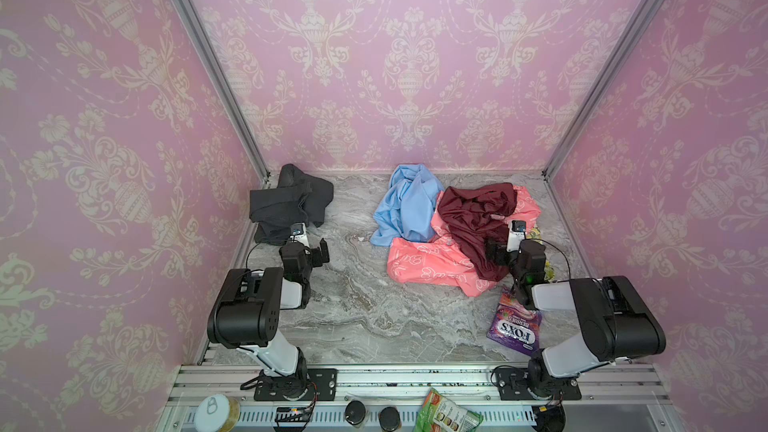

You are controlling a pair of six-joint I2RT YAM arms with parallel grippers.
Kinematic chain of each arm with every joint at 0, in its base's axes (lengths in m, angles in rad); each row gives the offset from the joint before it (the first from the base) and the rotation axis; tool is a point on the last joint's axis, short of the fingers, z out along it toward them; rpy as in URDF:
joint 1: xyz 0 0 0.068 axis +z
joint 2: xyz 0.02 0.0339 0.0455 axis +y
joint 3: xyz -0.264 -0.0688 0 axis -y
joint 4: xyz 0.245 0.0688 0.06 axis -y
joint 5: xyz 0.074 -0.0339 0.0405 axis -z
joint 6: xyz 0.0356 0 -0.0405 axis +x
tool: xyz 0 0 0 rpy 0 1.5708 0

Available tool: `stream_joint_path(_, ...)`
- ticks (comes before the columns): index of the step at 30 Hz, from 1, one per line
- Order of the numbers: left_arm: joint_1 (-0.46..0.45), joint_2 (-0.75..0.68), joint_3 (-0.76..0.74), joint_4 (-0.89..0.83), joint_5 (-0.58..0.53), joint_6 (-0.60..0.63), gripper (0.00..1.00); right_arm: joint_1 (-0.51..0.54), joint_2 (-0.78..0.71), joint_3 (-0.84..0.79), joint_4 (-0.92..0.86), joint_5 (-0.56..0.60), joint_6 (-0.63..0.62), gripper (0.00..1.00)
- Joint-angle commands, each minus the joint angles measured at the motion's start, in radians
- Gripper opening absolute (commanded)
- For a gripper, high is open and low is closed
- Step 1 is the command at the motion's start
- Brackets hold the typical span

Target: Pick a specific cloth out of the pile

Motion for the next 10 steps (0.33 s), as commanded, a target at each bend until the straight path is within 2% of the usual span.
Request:
stream_joint_path(1,-0.005,0.005,-0.020,0.087,-0.030,0.037,0.99,0.013,0.013,-0.026,0.102,-0.007,-0.002,1.00)
stream_joint_path(4,-0.005,0.006,-0.013,0.076,-0.018,0.041,0.99,-0.006,0.011,0.022,0.001,-0.053,0.006,1.00)
stream_joint_path(5,-0.005,0.001,-0.008,0.057,-0.019,0.039,0.99,-0.025,0.008,0.023,-0.006,-0.091,0.018,1.00)
stream_joint_path(10,-0.006,0.006,-0.010,0.067,-0.017,0.041,0.99,-0.025,0.008,0.001,0.037,-0.090,0.018,1.00)
